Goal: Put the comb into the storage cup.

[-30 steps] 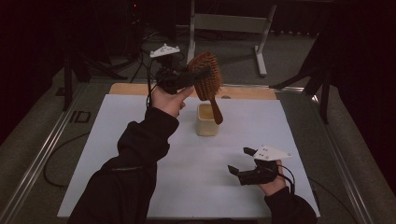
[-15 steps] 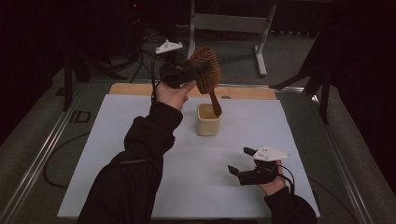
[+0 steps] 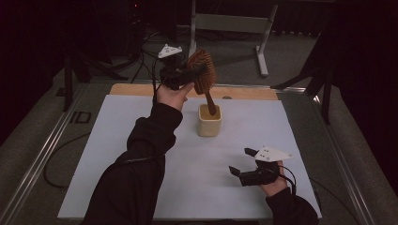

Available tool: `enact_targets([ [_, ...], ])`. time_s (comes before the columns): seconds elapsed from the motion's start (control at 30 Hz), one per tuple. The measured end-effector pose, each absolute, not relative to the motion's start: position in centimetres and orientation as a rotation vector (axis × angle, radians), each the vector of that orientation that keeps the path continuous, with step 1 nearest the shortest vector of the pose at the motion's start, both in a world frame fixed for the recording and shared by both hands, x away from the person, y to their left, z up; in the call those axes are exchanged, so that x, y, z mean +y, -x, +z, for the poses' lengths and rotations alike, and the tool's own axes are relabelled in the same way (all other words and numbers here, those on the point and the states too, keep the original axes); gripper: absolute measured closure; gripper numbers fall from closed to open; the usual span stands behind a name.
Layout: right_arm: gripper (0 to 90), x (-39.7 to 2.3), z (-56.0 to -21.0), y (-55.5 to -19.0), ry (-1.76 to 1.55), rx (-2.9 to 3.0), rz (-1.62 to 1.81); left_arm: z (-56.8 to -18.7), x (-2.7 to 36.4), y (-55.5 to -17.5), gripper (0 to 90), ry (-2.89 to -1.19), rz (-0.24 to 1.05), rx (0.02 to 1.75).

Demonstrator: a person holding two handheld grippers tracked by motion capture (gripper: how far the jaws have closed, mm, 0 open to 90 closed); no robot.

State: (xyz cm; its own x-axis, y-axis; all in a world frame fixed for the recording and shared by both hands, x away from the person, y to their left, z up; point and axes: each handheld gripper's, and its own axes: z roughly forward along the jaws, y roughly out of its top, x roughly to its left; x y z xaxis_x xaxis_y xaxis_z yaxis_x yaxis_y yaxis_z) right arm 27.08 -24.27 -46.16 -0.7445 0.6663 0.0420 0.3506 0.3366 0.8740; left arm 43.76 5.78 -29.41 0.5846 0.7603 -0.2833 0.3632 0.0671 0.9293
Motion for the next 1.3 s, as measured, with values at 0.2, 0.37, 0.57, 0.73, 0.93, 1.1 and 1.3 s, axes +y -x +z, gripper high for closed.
enact_targets([
  [0.2,9.1,-24.2,-46.1,-27.0,-0.906,2.282,1.372,-30.6,5.5,-44.2,54.6,-1.542,0.371,1.002],
  [0.37,9.1,-24.3,-46.2,-27.0,-0.904,2.283,1.368,-31.2,5.3,-44.5,54.6,-1.547,0.365,1.005],
  [0.57,9.0,-24.3,-46.2,-27.1,-0.904,2.285,1.365,-31.9,5.2,-44.7,54.6,-1.543,0.353,1.011],
  [0.73,9.1,-24.3,-46.2,-27.0,-0.898,2.280,1.369,-32.6,5.1,-44.9,54.6,-1.551,0.352,1.019],
  [0.93,9.1,-24.3,-46.2,-27.0,-0.897,2.281,1.367,-33.7,5.0,-45.2,54.6,-1.559,0.334,1.037],
  [1.1,9.0,-24.3,-46.2,-27.0,-0.897,2.278,1.372,-34.5,4.9,-45.3,54.6,-1.561,0.319,1.047],
  [1.3,9.0,-24.3,-46.2,-27.0,-0.897,2.280,1.371,-35.0,4.8,-45.4,54.6,-1.563,0.305,1.047],
])
